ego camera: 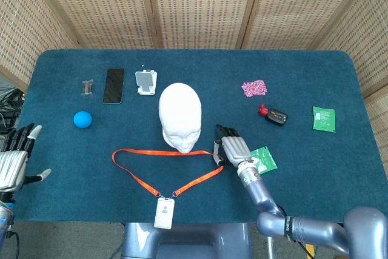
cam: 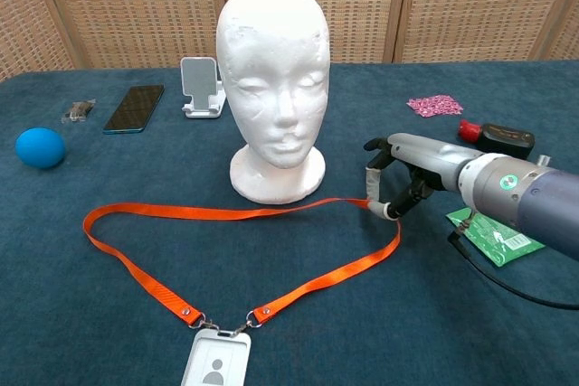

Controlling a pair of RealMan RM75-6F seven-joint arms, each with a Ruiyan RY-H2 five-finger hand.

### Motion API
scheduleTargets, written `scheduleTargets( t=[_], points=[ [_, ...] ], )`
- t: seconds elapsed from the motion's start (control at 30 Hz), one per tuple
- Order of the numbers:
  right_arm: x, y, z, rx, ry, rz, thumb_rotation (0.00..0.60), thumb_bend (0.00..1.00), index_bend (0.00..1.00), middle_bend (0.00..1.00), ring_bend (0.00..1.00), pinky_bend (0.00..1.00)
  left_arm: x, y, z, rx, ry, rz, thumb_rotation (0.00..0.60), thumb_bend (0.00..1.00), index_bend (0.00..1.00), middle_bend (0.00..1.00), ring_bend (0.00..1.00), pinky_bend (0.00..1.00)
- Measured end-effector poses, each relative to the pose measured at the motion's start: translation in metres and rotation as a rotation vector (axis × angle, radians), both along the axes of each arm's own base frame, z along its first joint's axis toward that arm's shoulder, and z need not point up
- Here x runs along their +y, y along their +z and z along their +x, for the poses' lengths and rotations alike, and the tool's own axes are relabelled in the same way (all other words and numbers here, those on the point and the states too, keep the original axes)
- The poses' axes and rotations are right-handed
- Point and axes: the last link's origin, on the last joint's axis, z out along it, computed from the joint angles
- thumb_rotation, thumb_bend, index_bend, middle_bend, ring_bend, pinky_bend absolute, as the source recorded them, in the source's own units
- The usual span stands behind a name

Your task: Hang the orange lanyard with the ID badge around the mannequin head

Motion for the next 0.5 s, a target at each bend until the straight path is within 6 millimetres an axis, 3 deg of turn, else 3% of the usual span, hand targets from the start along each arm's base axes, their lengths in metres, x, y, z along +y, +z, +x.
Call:
scheduleTargets(
  t=[0.1, 0.23, 0.37, 0.5],
  points=[
    [0.002, 0.005, -0.001, -0.023, -0.006, 0.005, 0.6, 0.67, 0.69, 0.0, 0.0, 0.0, 0.014, -0.019, 0.016, -0.027, -0.06, -0.044, 0.6, 0.11, 0.08, 0.0, 0.0, 0.0],
    [0.003, 0.01, -0.002, -0.039, -0.009, 0.01, 0.6, 0.67, 0.69, 0.0, 0.0, 0.0, 0.034, -0.045, 0.036, -0.056, -0.129, -0.096, 0.6, 0.15, 0.21, 0.0, 0.0, 0.0],
    [0.004, 0.011, -0.002, -0.054, -0.018, 0.019, 0.6, 0.67, 0.69, 0.0, 0.0, 0.0, 0.052, -0.071, 0.054, -0.069, -0.187, -0.134, 0.6, 0.28, 0.3, 0.0, 0.0, 0.0],
    [0.006, 0.013, -0.002, -0.073, -0.024, 0.035, 0.6, 0.67, 0.7, 0.0, 0.0, 0.0, 0.066, -0.096, 0.069, -0.059, -0.212, -0.201, 0.6, 0.31, 0.38, 0.0, 0.0, 0.0]
  ],
)
